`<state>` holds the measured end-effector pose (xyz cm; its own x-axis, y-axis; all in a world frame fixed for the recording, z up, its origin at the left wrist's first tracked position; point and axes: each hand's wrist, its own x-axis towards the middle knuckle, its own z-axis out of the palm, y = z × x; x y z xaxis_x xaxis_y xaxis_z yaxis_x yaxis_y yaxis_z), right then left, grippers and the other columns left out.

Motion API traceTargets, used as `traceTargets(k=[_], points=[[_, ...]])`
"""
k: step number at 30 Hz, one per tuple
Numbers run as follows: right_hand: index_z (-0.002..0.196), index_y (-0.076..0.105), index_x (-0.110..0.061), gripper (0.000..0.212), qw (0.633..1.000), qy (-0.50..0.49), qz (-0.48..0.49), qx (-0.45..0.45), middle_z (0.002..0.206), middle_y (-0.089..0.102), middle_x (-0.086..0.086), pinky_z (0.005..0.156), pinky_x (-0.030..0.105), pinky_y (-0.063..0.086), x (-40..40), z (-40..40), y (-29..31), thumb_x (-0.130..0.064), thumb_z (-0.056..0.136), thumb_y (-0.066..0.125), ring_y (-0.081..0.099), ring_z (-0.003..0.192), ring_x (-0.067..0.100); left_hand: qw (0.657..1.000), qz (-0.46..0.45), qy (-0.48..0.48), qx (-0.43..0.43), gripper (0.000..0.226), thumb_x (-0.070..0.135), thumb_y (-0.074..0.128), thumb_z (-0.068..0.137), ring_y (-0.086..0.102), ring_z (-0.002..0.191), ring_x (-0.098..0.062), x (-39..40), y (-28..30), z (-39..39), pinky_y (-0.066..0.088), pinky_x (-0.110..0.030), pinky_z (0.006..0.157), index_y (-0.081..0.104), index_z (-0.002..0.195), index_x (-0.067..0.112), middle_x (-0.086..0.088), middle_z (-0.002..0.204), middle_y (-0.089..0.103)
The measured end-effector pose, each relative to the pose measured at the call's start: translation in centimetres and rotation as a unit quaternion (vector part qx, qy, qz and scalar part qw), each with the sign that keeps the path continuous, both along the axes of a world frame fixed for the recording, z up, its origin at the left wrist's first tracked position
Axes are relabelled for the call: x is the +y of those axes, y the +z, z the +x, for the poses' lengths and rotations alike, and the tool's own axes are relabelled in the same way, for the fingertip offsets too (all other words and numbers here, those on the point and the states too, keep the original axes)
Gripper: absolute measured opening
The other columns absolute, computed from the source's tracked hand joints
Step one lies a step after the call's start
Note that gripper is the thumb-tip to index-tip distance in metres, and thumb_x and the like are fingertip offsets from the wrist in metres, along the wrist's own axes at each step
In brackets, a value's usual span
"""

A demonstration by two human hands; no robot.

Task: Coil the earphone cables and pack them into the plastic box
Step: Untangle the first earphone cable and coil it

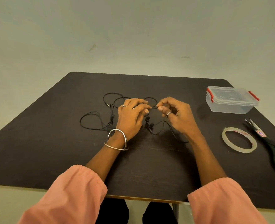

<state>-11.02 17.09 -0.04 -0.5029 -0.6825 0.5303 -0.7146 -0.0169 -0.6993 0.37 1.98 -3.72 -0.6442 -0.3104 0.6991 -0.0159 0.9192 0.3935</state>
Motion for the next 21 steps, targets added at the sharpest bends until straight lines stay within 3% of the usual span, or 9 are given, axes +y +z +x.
traceTargets(k=[3,6,8,12,16,18,21], points=[[0.096,0.068,-0.019,0.013,1.0,-0.004,0.009,-0.013,0.068,0.063,0.005,0.058,0.023,0.046,0.3,-0.5,0.0,-0.015,0.084,0.072,0.056,0.059,0.012,0.998,0.024,0.054,0.026,0.02,0.031,0.048,0.093,0.046,0.104,-0.011,0.3,0.5,0.2,0.022,-0.031,0.081,0.067,0.092,0.027,0.011,0.095,0.065],[0.101,0.069,-0.02,0.02,0.994,-0.06,0.078,0.045,0.073,0.063,0.001,0.067,0.031,0.053,0.8,-1.5,-0.3,-0.021,0.082,0.074,0.057,0.067,0.011,0.987,0.107,0.081,0.085,0.023,0.035,0.043,0.094,0.057,0.093,-0.013,0.0,1.3,0.6,0.037,-0.043,0.088,0.064,0.086,0.03,0.016,0.076,0.065],[0.103,0.069,-0.02,0.021,0.985,-0.113,0.105,0.071,0.082,0.066,-0.005,0.076,0.038,0.055,1.1,-2.2,-0.4,-0.024,0.083,0.073,0.061,0.078,0.011,0.976,0.147,0.082,0.139,0.018,0.032,0.044,0.097,0.062,0.082,-0.013,-0.5,1.7,1.0,0.048,-0.05,0.079,0.06,0.087,0.034,0.021,0.069,0.062],[0.098,0.069,-0.018,0.016,0.968,-0.243,0.054,0.024,0.082,0.066,-0.005,0.076,0.041,0.056,1.8,-3.2,-0.2,-0.03,0.087,0.067,0.063,0.08,0.014,0.948,0.222,0.091,0.211,0.018,0.019,0.047,0.1,0.061,0.062,-0.004,-1.1,2.2,1.4,0.048,-0.022,0.061,0.06,0.088,0.02,0.016,0.068,0.062],[0.101,0.067,-0.013,0.022,0.937,-0.347,-0.014,-0.036,0.085,0.064,-0.003,0.071,0.028,0.047,2.2,-3.1,0.1,-0.032,0.091,0.061,0.061,0.084,0.014,0.946,0.223,0.087,0.22,0.019,0.016,0.047,0.1,0.062,0.063,-0.004,-1.0,2.3,1.6,0.046,-0.013,0.06,0.063,0.09,0.011,0.014,0.067,0.061],[0.105,0.067,-0.011,0.023,0.921,-0.384,-0.036,-0.051,0.091,0.067,0.002,0.073,0.025,0.042,2.3,-3.1,0.2,-0.028,0.093,0.059,0.058,0.084,0.013,0.949,0.218,0.075,0.214,0.019,0.016,0.046,0.1,0.063,0.064,-0.006,-0.7,2.3,1.5,0.049,-0.017,0.061,0.062,0.09,0.012,0.012,0.068,0.061],[0.106,0.066,-0.011,0.018,0.901,-0.41,-0.099,-0.1,0.085,0.062,-0.006,0.074,0.032,0.053,2.2,-3.0,0.5,-0.021,0.095,0.056,0.057,0.082,0.014,0.951,0.221,0.057,0.208,0.018,0.017,0.047,0.1,0.064,0.064,-0.01,-0.4,2.3,1.6,0.056,-0.032,0.063,0.062,0.091,0.014,0.01,0.068,0.062]])
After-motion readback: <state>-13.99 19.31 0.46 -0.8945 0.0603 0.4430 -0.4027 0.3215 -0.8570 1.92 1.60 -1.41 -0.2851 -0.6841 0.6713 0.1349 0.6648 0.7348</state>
